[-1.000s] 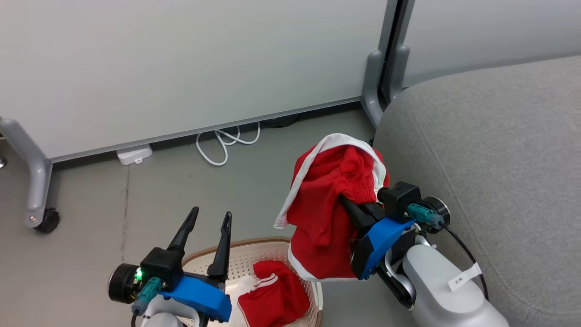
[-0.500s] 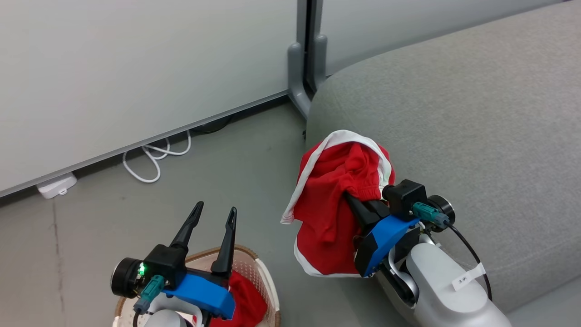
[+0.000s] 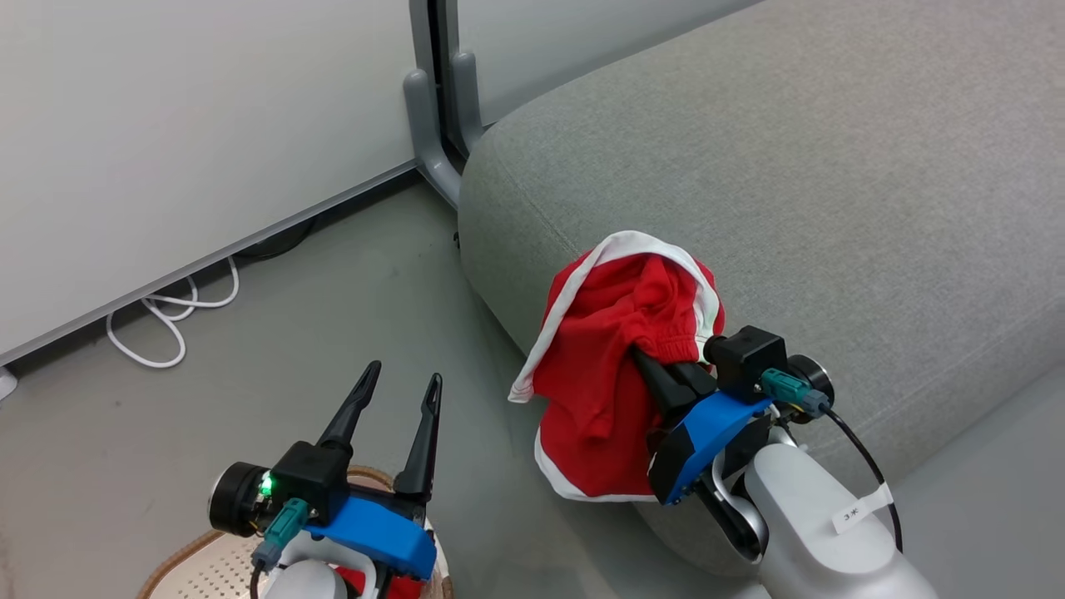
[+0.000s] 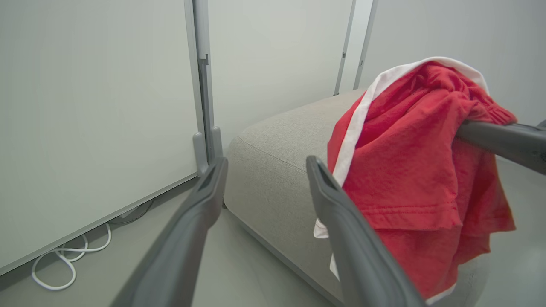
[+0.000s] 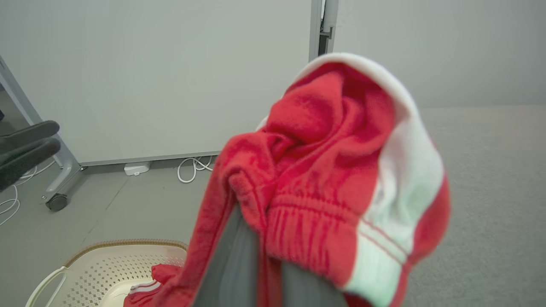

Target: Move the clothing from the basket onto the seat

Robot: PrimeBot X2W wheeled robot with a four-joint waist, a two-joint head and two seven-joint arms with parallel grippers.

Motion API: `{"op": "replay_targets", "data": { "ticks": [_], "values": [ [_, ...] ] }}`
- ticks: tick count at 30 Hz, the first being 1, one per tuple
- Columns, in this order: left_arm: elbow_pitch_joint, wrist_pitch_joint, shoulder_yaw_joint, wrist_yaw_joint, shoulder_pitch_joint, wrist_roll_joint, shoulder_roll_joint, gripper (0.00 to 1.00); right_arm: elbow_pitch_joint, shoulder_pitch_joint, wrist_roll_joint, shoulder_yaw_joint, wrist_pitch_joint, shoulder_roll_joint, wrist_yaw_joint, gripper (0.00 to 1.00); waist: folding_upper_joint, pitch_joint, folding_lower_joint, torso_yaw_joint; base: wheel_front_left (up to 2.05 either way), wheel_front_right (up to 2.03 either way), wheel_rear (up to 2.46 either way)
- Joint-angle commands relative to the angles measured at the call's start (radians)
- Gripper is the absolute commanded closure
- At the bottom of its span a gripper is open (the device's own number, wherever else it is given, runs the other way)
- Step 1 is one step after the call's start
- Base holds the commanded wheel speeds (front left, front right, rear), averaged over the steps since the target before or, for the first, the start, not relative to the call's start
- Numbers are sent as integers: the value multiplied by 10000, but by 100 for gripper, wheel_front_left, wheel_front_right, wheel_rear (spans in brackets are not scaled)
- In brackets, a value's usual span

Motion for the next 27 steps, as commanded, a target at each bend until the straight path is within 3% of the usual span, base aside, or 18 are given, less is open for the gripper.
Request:
{"op": "replay_targets", "data": {
  "ticks": [1, 15, 27],
  "values": [
    [-5, -27, -20, -13, -130, -31, 66, 0, -74, 97, 71, 22, -34, -14, 1, 100, -1, 70, 0, -147, 0, 0, 0],
    [60, -27, -224, -15, -314, -137, 235, 0, -53, -22, 87, -255, -34, -12, 1, 100, -1, 286, 0, -127, 0, 0, 0],
    [-494, -28, -687, -15, -1132, 21, 853, 0, 183, -1917, -464, -2912, -34, -276, 1, 100, -1, 1878, 0, 595, 0, 0, 0]
  ]
}}
